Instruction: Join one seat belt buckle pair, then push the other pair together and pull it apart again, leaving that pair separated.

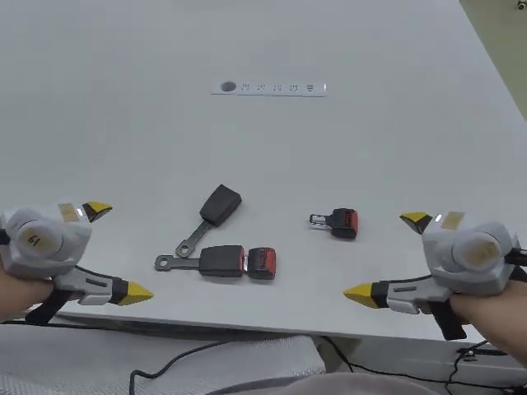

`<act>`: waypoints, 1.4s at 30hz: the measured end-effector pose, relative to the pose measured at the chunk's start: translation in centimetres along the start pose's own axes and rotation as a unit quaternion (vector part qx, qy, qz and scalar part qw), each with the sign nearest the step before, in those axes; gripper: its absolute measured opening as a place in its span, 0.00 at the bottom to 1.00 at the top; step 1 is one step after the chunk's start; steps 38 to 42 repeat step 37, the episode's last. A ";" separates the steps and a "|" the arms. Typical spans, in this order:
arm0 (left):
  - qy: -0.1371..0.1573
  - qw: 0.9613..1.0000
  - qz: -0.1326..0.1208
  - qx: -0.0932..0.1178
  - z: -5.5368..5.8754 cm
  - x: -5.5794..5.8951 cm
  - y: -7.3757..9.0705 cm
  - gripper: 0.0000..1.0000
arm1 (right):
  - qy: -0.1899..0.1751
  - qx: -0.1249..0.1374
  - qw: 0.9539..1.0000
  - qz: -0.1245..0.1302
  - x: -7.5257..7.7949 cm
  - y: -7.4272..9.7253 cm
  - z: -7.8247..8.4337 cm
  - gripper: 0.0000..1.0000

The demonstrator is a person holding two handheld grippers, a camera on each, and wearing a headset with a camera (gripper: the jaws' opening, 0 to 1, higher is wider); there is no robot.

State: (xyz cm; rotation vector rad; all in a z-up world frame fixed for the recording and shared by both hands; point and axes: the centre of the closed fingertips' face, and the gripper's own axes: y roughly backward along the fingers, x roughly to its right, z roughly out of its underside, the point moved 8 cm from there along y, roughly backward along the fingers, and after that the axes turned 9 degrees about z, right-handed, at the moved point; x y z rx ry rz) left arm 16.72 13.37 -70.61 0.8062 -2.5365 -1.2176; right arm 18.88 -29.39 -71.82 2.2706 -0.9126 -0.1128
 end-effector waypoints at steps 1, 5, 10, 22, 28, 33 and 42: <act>0.004 1.000 -0.002 0.001 0.1 -0.1 0.1 1.00 | 0.001 0.001 1.000 0.002 0.0 0.1 0.0 1.00; 0.005 1.000 -0.002 0.000 0.3 0.2 0.3 1.00 | -0.001 0.001 1.000 -0.002 -0.4 0.2 0.0 1.00; 0.008 1.000 -0.006 -0.001 0.8 0.3 0.1 1.00 | -0.002 -0.003 1.000 -0.002 -0.5 0.3 0.1 1.00; 0.031 0.999 -0.023 0.016 0.9 0.3 0.4 1.00 | -0.007 -0.009 1.000 -0.001 -0.1 0.5 0.7 1.00; 0.031 0.999 -0.023 0.009 1.2 0.5 0.1 1.00 | -0.012 -0.007 1.000 -0.005 -0.1 0.6 0.9 1.00; 0.024 0.999 -0.024 0.004 1.2 0.7 -0.1 1.00 | -0.011 -0.003 1.000 -0.002 0.2 1.0 0.9 1.00; 0.019 1.000 -0.022 0.000 1.2 0.8 -0.2 1.00 | -0.015 0.000 1.000 0.000 0.3 1.2 1.0 1.00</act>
